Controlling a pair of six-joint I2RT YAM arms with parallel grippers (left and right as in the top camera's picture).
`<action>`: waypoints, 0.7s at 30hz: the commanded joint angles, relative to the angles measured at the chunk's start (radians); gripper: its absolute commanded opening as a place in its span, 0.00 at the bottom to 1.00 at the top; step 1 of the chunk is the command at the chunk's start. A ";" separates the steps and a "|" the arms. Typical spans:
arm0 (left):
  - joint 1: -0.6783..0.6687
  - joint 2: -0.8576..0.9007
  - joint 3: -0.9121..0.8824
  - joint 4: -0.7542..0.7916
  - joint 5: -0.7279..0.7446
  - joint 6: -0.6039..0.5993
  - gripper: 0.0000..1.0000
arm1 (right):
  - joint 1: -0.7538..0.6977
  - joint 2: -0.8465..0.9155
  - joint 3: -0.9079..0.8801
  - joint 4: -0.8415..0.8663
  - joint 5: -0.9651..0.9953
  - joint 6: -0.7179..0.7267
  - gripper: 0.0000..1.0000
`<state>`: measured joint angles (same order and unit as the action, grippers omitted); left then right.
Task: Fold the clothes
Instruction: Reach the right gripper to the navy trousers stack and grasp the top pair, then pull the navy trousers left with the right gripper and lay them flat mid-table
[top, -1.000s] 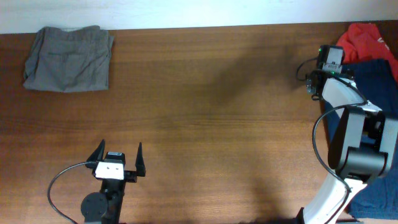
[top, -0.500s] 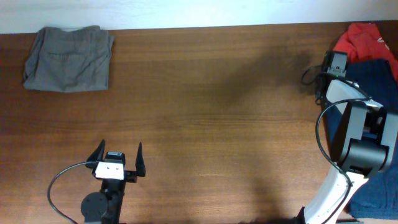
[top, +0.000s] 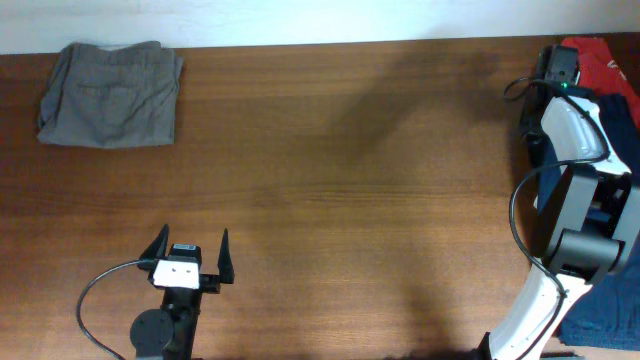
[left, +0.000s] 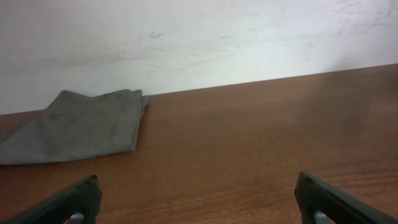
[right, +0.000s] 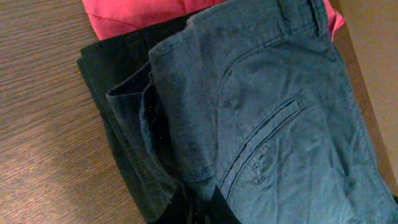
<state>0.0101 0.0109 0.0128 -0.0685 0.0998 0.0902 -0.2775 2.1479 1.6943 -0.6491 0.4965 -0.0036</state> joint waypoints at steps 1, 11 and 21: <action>0.006 -0.006 -0.004 -0.004 0.000 0.013 0.99 | -0.005 -0.019 0.028 -0.017 0.013 0.066 0.04; 0.006 -0.006 -0.004 -0.004 0.000 0.013 0.99 | 0.007 -0.340 0.028 -0.082 0.055 0.226 0.04; 0.006 -0.006 -0.004 -0.004 0.000 0.013 0.99 | 0.545 -0.494 0.027 -0.110 -0.204 0.222 0.04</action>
<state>0.0101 0.0109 0.0128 -0.0685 0.0998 0.0898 0.1375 1.6711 1.6962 -0.7712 0.4217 0.2070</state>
